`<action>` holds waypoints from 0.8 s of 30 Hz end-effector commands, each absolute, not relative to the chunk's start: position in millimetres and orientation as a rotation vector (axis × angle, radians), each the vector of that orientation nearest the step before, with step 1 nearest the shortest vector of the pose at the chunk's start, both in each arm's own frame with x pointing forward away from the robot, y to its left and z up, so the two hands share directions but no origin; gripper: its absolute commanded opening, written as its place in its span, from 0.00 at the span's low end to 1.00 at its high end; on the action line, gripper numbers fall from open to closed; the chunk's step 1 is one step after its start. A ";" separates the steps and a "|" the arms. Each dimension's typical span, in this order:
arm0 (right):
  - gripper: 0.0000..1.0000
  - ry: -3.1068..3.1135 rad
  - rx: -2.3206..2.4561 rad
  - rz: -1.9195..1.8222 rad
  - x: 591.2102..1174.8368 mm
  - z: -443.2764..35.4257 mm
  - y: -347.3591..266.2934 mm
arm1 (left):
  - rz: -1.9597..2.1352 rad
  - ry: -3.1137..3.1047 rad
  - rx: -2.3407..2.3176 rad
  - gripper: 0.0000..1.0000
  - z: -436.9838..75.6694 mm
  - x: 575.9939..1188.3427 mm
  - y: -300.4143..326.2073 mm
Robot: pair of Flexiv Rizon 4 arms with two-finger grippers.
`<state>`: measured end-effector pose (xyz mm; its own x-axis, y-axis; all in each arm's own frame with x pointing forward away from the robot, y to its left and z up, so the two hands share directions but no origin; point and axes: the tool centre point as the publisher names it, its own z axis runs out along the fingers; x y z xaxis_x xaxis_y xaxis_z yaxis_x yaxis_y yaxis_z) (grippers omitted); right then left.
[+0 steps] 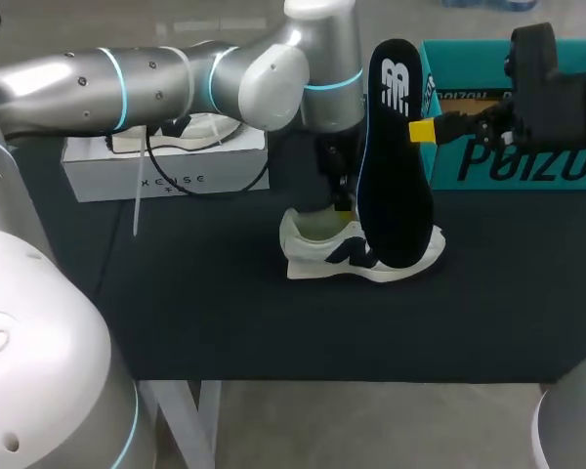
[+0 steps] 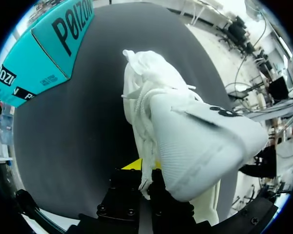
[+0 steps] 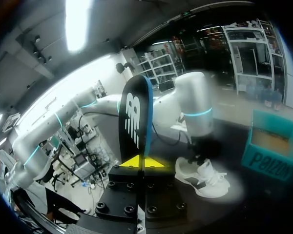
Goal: Take the shoe out of the shoebox, open the shoe tongue, remove and reinsert the insole, then place the shoe into the shoebox
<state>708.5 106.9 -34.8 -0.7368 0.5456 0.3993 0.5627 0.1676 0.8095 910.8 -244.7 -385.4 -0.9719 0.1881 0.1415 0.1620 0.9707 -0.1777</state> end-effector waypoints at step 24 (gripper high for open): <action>0.00 -2.388 -1.138 -1.666 709.8 -35.9 109.2 | -0.198 -1.795 -1.729 0.00 -336.4 946.4 -250.7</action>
